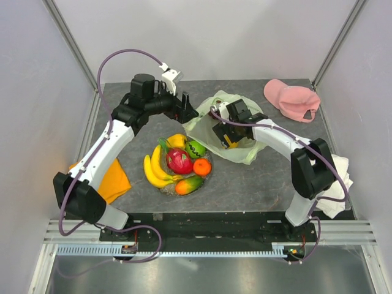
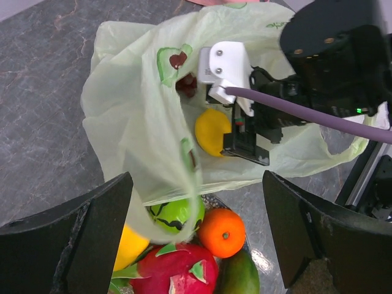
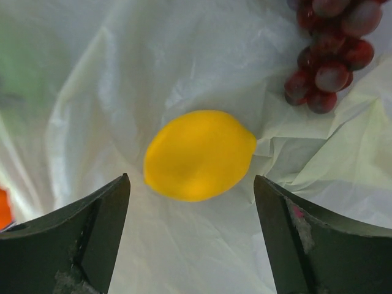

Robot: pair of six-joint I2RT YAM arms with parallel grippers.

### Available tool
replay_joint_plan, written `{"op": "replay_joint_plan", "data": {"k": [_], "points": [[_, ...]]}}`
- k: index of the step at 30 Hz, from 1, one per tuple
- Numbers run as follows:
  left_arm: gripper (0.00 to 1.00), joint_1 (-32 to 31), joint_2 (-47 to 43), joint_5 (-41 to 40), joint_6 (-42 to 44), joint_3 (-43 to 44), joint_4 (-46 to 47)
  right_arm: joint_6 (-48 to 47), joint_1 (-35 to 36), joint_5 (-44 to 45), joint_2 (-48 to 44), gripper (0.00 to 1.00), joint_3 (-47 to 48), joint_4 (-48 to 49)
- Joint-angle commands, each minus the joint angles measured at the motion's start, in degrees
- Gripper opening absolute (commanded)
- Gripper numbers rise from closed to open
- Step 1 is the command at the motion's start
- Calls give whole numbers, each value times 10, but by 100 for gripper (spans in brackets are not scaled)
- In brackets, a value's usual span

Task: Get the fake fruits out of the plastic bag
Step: Take out the fake fruit from the plastic bag.

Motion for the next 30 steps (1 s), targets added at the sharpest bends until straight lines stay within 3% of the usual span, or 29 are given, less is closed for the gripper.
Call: {"op": "replay_joint_plan", "data": {"k": [1, 4, 5, 10, 14, 24, 30], "points": [[94, 3, -35, -9, 20, -13, 8, 47, -4, 38, 29, 91, 13, 24], [94, 6, -43, -10, 20, -24, 8, 52, -11, 37, 53, 94, 19, 21], [94, 7, -47, -10, 20, -26, 8, 53, -12, 27, 58, 91, 19, 20], [94, 18, -53, -10, 21, -31, 9, 40, -22, -17, 65, 68, 33, 2], [94, 21, -52, -10, 21, -30, 14, 16, -21, -40, 14, 51, 56, -17], [94, 26, -41, -11, 19, -12, 22, -84, -14, -186, -213, 45, 42, -96], [94, 32, -39, -17, 20, -7, 25, -136, 57, -259, -228, 47, 53, -120]]}}
